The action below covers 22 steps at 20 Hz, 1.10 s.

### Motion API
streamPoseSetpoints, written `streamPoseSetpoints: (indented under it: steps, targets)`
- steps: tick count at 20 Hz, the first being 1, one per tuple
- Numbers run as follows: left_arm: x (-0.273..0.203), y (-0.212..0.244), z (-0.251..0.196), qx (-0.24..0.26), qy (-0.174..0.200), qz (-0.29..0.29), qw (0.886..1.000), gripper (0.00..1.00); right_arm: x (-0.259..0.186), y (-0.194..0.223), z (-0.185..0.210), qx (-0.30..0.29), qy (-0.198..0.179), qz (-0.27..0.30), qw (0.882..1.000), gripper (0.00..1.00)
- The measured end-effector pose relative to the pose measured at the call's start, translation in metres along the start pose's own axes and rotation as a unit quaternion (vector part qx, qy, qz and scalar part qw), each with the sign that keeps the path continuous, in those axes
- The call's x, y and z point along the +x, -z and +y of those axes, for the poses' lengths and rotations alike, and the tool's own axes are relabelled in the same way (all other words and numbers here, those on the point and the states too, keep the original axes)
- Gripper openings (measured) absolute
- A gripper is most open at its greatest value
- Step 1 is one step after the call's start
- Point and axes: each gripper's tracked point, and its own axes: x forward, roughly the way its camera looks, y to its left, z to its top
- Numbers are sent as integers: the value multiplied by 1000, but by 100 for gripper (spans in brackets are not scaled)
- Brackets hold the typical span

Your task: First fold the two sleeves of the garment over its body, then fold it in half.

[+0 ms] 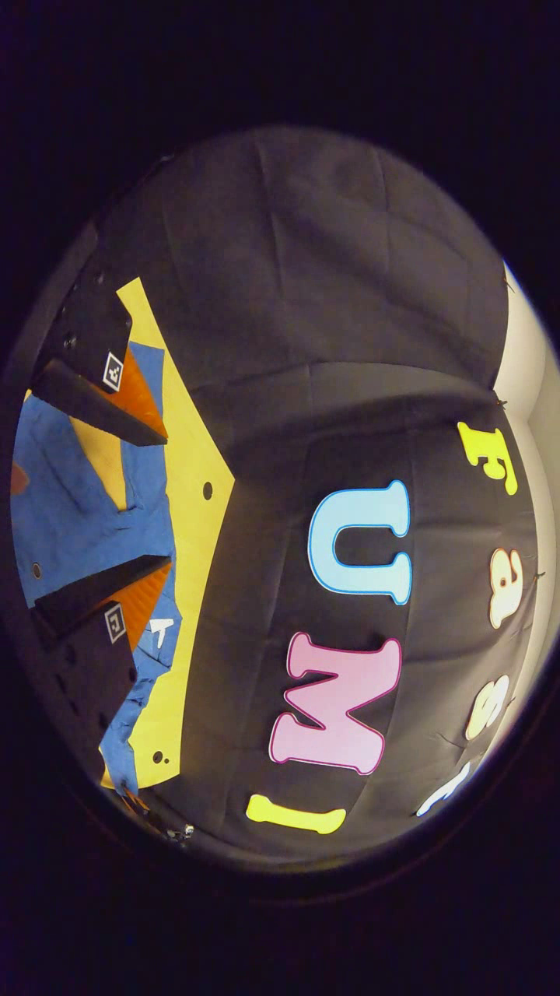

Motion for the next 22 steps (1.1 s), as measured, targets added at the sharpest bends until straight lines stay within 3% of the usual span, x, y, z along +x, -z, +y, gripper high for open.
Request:
streamPoseSetpoints:
  steps: [1, 2, 4, 5, 7, 8, 10, 14, 18, 22]
  targets:
    - [1, 1, -3, 1, 2, 3, 1000, 81, 0, 0, 3, 1, -10, 1, 1000, 82]
    - [1, 4, -5, 1, 5, 5, 1000, 81, 1, 1, 8, 3, -20, 3, 1000, 65]
    - [2, 7, -7, 2, 8, 9, 1000, 81, 1, 2, 10, 4, -22, 2, 1000, 45]
    - [2, 7, -7, 3, 8, 8, 1000, 81, 1, -1, 6, -14, -10, -5, 1000, 48]
    - [0, 6, -7, 5, 10, 4, 1000, 81, -1, -5, 10, -24, -10, -20, 999, 0]
    - [-1, 5, -6, 5, 12, 1, 1000, 81, -3, -3, 14, -36, -8, -18, 999, 7]
    - [-3, 4, -3, 8, 13, -1, 1000, 81, -10, -7, 17, -69, 4, -38, 997, 5]
    - [-6, 4, 5, 6, 20, -2, 1000, 81, -51, -22, 51, -78, -21, -85, 993, 5]
    - [-13, 7, 24, 4, 22, -9, 1000, 81, -106, -32, 107, -70, -65, -130, 987, 5]
    - [-13, 15, 49, -2, 40, -8, 999, 81, -178, -18, 190, -65, -129, -160, 977, 5]
